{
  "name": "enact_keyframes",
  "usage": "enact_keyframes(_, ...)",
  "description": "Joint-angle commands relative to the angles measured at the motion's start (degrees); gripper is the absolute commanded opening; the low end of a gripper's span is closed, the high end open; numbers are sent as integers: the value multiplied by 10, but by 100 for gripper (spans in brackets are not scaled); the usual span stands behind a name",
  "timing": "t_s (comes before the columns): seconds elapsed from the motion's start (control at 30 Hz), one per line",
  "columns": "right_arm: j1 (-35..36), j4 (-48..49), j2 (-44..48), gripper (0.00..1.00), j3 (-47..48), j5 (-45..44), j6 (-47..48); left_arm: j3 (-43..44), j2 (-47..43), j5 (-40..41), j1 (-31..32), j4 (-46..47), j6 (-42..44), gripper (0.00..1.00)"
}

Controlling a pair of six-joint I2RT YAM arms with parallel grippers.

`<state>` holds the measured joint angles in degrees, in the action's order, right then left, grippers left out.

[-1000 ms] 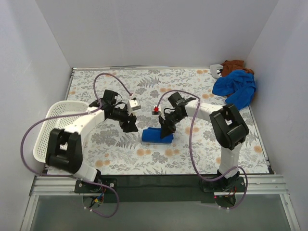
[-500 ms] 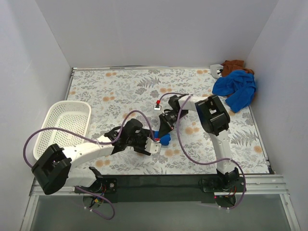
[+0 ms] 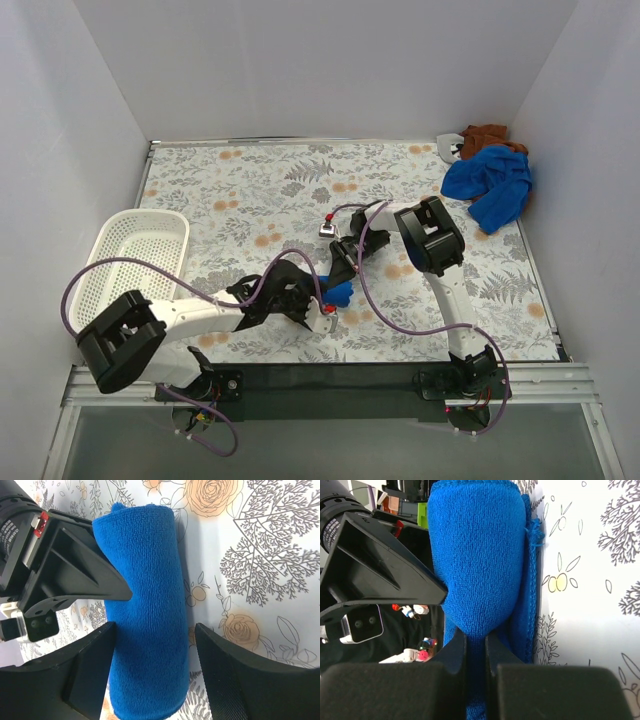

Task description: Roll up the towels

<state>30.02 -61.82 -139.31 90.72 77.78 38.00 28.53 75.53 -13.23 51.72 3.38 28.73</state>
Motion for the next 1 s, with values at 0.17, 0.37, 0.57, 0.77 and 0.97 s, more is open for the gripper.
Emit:
enact_keyframes(0.17, 5, -17, -52, 1, -19, -39, 81, 13, 75, -14, 8, 41, -18, 57)
enact_keyframes(0.37, 5, -49, -42, 1, -28, -46, 123, 42, 118, -40, 7, -13, -39, 31)
enact_keyframes(0.57, -21, -43, 6, 64, -6, -104, 90, 84, 126, -73, 7, -132, -66, 18)
enact_keyframes(0.77, -110, -27, 65, 96, 68, -184, 30, 101, 120, -73, 7, -231, -111, 15)
enact_keyframes(0.97, -168, -4, 128, 98, 76, -222, -4, 182, 180, -122, -43, -327, -208, 6)
